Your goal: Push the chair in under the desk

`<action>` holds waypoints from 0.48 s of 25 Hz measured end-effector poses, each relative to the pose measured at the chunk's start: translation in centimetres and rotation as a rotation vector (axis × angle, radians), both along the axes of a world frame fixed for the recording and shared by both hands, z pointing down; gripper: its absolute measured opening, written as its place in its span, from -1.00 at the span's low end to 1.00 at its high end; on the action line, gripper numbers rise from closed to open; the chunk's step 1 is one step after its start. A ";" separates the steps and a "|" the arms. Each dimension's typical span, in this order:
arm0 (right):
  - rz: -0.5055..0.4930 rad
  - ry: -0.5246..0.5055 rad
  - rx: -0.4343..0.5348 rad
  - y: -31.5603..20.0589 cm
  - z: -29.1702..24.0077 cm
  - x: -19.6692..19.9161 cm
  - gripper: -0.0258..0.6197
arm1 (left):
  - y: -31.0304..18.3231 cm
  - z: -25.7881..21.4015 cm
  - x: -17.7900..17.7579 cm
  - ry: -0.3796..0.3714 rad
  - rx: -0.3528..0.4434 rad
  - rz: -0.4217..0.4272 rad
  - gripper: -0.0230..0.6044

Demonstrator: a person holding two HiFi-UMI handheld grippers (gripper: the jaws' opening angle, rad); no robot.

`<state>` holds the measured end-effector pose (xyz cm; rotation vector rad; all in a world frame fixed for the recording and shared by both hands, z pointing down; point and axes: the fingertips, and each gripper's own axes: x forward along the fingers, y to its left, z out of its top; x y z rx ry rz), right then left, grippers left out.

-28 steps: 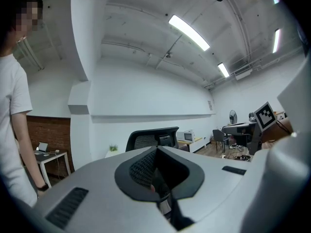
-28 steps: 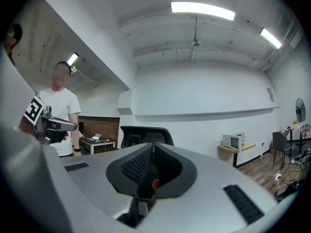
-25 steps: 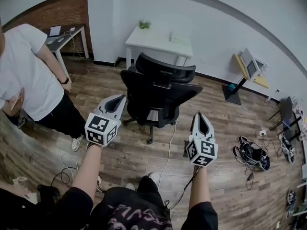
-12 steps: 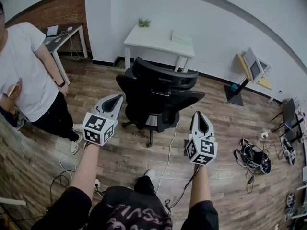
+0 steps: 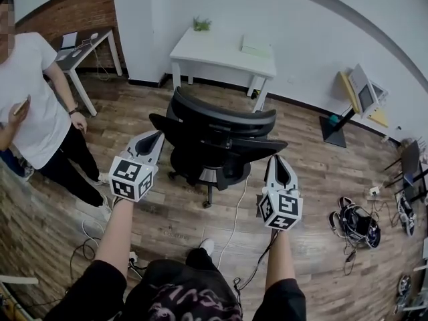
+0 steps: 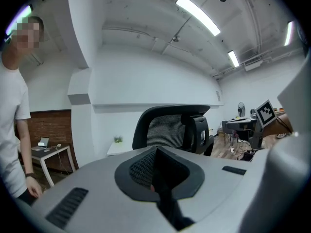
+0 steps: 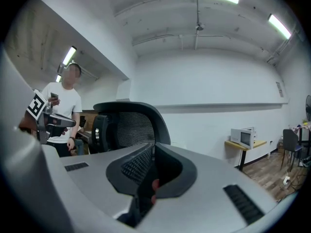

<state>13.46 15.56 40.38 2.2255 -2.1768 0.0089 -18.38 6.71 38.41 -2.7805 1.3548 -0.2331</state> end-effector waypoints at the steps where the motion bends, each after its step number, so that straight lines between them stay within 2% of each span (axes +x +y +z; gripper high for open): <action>1: -0.010 0.006 -0.007 -0.7 0.3 0.3 -0.83 | -0.7 0.2 0.3 -0.006 -0.003 -0.006 -0.88; 9: -0.091 0.064 -0.054 -4.5 2.1 3.1 -0.83 | -4.2 2.0 1.9 -0.083 -0.030 -0.034 -0.88; 12: -0.126 0.095 -0.067 -5.0 2.3 3.5 -0.83 | -4.7 2.3 2.0 -0.142 -0.021 -0.033 -0.88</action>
